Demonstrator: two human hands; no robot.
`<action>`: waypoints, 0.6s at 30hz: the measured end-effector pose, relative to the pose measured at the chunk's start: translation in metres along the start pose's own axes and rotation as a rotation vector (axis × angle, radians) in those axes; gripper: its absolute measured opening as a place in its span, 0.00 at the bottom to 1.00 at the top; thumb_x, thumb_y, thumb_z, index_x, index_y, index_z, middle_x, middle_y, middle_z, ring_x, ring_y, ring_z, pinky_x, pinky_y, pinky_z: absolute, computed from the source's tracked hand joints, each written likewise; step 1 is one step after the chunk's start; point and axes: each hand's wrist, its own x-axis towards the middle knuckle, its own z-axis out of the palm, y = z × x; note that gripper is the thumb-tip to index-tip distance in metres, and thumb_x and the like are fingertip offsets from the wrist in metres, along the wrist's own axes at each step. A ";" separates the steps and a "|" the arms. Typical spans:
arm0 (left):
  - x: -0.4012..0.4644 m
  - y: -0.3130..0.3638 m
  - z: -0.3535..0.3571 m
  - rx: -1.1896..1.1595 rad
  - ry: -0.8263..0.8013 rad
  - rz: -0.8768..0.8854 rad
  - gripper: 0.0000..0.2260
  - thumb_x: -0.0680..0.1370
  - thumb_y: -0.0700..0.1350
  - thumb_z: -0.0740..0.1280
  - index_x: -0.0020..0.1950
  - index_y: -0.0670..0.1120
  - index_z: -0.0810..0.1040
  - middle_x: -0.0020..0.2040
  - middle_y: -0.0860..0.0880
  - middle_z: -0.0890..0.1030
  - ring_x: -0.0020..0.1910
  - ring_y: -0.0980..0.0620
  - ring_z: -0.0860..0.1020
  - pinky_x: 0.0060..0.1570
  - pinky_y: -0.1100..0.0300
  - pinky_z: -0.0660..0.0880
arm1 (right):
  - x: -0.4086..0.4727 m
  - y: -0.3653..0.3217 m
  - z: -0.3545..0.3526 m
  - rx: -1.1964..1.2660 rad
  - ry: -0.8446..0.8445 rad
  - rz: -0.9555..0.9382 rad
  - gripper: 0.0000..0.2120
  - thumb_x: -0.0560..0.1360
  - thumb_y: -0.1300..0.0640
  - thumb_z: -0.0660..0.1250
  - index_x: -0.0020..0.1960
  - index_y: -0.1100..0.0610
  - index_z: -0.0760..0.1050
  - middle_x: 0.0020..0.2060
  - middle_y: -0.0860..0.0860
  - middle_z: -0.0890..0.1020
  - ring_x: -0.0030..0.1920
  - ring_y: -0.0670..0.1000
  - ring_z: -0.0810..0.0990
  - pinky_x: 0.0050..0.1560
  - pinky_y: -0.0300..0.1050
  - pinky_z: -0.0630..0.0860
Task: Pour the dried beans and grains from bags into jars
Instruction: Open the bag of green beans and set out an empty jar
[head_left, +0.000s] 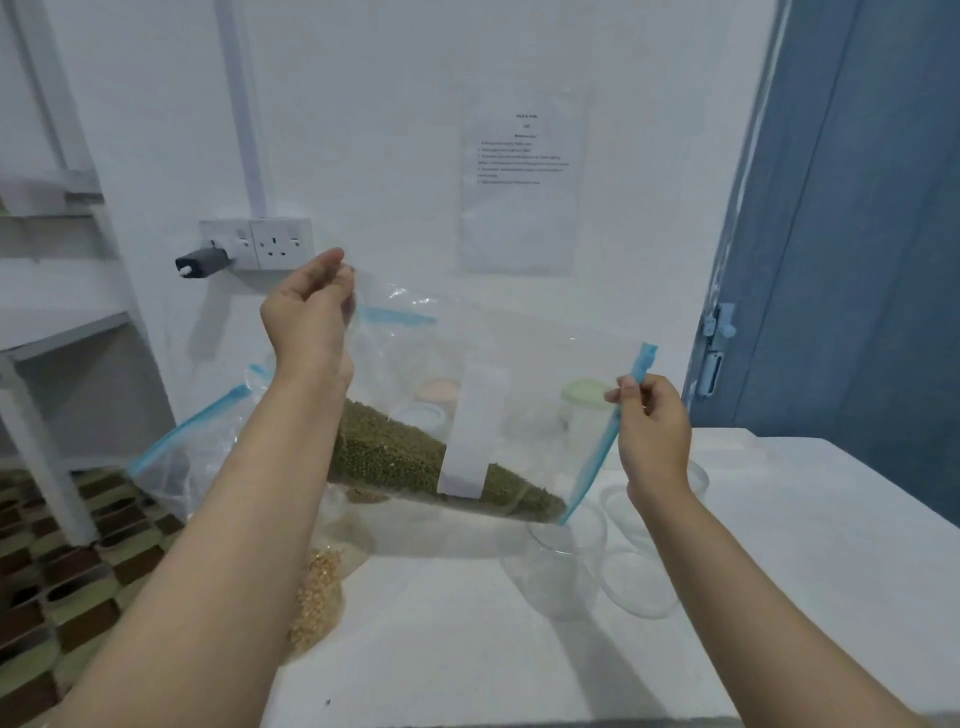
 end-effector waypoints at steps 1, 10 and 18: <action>0.001 0.000 0.000 -0.001 -0.004 -0.001 0.10 0.77 0.31 0.68 0.47 0.45 0.82 0.43 0.50 0.82 0.41 0.58 0.80 0.45 0.67 0.76 | -0.001 0.000 -0.001 -0.003 0.004 0.000 0.09 0.82 0.52 0.62 0.49 0.56 0.76 0.39 0.43 0.82 0.42 0.41 0.76 0.48 0.38 0.72; 0.004 -0.002 0.000 -0.009 -0.012 -0.018 0.10 0.77 0.30 0.68 0.47 0.44 0.82 0.42 0.50 0.82 0.41 0.58 0.80 0.46 0.67 0.76 | -0.005 0.007 0.001 -0.015 0.013 0.016 0.08 0.83 0.53 0.61 0.47 0.53 0.76 0.40 0.42 0.82 0.44 0.40 0.77 0.47 0.35 0.70; 0.010 -0.006 0.005 0.006 -0.052 -0.007 0.09 0.77 0.30 0.68 0.48 0.44 0.81 0.42 0.49 0.81 0.42 0.57 0.79 0.46 0.67 0.76 | -0.002 0.012 0.002 -0.013 0.032 0.018 0.08 0.83 0.52 0.61 0.46 0.50 0.75 0.40 0.43 0.83 0.46 0.45 0.78 0.48 0.37 0.71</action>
